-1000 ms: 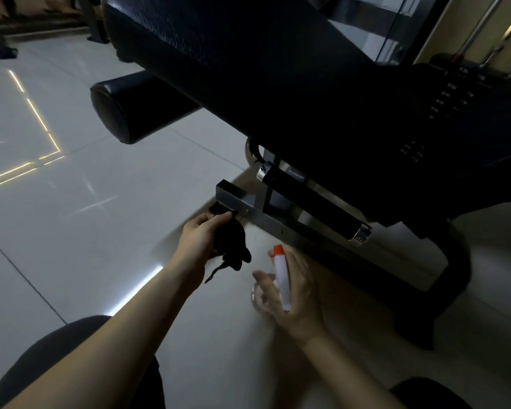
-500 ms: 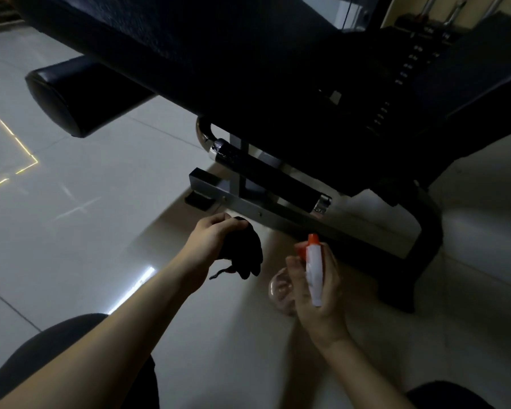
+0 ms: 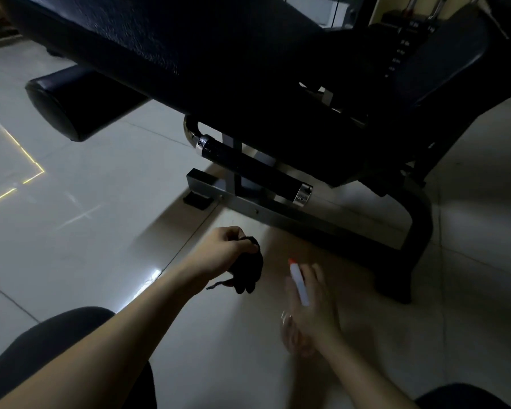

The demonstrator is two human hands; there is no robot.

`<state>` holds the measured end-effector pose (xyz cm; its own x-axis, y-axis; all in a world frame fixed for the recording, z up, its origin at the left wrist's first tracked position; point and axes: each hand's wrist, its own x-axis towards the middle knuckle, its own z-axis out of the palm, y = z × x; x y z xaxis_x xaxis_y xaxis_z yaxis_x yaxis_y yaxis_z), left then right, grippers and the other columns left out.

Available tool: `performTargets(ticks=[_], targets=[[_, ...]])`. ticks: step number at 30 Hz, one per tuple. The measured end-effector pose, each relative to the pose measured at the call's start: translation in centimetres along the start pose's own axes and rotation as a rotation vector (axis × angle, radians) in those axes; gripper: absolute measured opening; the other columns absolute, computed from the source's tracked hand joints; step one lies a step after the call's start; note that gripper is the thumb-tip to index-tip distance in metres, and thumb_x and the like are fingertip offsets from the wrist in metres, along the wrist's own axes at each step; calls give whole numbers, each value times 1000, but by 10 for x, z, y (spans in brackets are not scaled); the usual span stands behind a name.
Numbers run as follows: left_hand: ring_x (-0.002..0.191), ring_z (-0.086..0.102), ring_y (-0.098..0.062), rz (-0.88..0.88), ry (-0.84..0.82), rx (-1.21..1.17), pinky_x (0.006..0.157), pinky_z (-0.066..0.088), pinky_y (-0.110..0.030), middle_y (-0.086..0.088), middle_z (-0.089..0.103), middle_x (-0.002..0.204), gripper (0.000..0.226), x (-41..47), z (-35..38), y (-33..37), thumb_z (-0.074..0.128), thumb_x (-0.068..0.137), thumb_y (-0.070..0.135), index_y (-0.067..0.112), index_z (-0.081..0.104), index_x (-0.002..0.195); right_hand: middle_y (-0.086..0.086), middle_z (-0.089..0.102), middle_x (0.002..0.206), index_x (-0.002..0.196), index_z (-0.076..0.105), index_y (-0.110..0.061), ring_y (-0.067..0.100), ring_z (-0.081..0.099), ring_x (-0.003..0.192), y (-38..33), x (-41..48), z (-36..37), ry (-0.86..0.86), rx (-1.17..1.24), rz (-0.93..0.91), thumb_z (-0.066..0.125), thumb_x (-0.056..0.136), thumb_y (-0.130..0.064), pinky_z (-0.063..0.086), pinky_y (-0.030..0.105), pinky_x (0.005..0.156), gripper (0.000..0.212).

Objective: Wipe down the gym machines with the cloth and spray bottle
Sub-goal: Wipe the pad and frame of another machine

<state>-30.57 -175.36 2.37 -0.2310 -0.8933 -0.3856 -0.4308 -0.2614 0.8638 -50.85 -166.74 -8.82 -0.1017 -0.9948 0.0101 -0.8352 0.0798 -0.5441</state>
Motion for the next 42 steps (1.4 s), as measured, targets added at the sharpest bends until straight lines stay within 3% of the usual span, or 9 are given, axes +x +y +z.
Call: performTargets(ticks=[4,10,13,18,21,25,32,38,42], targets=[[66,65,-10,-6,-6,55,59,49,-21,-5,68,78,16,-2,2,-1,66,93,20,13,58,81,4,37,149,155,14,-27,23,44,131,14,-3,14,-159,-208,13,67,90,-35,43,34,104,85],[59,61,-5,-21,-30,115,51,44,-15,-1,62,72,19,-2,6,-1,65,94,18,14,54,78,-9,60,114,123,62,-22,12,59,114,10,-4,23,-67,120,293,70,91,-29,48,22,94,34],[60,60,-7,-37,-66,132,58,45,-20,1,60,69,21,0,4,0,63,93,18,16,55,74,-17,60,91,100,66,-25,8,62,96,4,-7,22,-34,432,355,71,88,-29,51,24,84,13],[68,60,-15,-44,-88,143,64,47,-28,-1,60,70,20,4,6,-3,64,91,19,16,56,73,-5,70,80,88,72,-17,11,66,78,7,-5,31,-33,440,361,74,88,-26,46,14,63,9],[70,60,-17,-41,-101,158,66,48,-30,-4,61,74,18,6,6,-4,63,92,19,15,56,75,0,68,83,90,71,-16,11,61,80,2,-11,35,-120,390,293,70,88,-13,47,22,69,4],[73,61,-18,-21,-115,156,67,49,-30,-5,62,77,16,8,10,-3,63,92,19,15,56,78,2,68,90,91,72,-19,16,63,81,-1,-11,43,-223,216,301,59,96,-32,50,27,74,18],[78,75,-21,-21,-142,52,63,58,-27,-9,75,93,16,11,3,-11,69,95,23,11,60,103,2,72,96,99,70,-20,25,68,94,0,-3,34,-210,179,375,62,89,-30,56,38,86,16],[69,72,-11,14,-120,79,56,52,-23,-5,76,86,22,10,1,-8,70,93,38,17,65,99,-1,67,117,118,65,-22,24,63,109,-5,3,22,-278,18,397,65,85,-32,51,34,94,35],[80,73,-21,34,-224,-4,68,56,-32,-6,75,92,22,8,1,-4,68,95,36,15,68,102,-2,63,113,113,66,-21,22,61,106,-10,19,-12,-57,11,249,64,82,-24,52,38,90,30]])
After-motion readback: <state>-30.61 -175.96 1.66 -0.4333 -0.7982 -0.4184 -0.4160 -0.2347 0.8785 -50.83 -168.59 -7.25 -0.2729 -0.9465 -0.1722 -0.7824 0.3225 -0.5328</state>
